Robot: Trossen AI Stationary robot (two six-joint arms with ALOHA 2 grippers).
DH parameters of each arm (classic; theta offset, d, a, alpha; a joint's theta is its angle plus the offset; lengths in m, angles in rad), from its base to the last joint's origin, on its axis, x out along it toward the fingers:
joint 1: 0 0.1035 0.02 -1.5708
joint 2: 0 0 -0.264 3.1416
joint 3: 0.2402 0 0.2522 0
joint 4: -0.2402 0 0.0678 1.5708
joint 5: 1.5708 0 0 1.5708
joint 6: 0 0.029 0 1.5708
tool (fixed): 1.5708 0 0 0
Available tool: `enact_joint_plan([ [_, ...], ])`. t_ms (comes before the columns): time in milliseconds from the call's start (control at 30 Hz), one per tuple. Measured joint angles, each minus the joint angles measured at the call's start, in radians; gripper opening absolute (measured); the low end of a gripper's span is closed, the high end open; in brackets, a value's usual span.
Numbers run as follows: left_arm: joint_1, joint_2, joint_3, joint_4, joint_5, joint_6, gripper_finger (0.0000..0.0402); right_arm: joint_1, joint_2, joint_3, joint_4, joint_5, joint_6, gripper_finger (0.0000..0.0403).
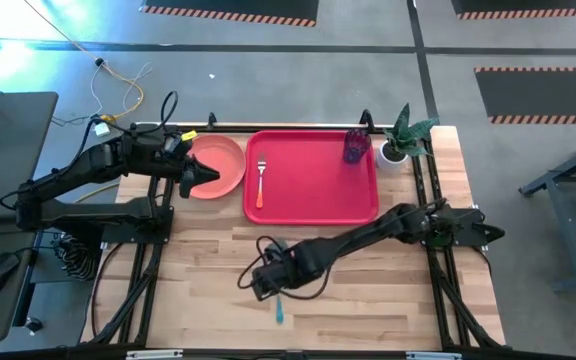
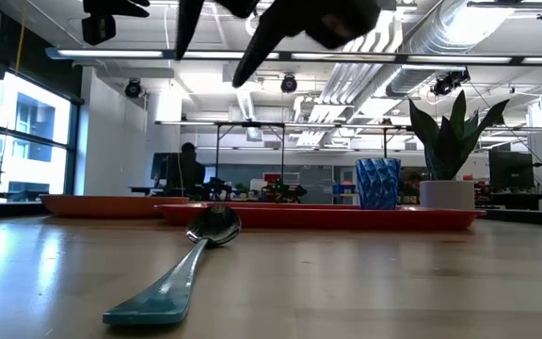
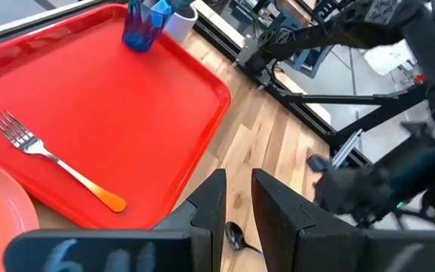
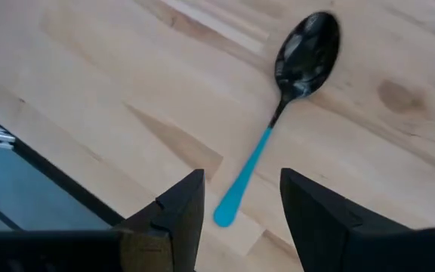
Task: Pick and place plate/cup/fork/spoon on tray
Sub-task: Put the spoon on the serving tray to the right of the fork
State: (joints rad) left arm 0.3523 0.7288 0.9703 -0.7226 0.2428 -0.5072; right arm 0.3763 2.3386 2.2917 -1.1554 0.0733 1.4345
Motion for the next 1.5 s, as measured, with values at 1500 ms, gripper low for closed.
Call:
enact_joint_plan([
  [1500,0.0,0.0,0.0,-0.096,-0.075,-0.013,0.0055,0.007,0.233,0.005,0.053,0.023,0.166,0.0143],
])
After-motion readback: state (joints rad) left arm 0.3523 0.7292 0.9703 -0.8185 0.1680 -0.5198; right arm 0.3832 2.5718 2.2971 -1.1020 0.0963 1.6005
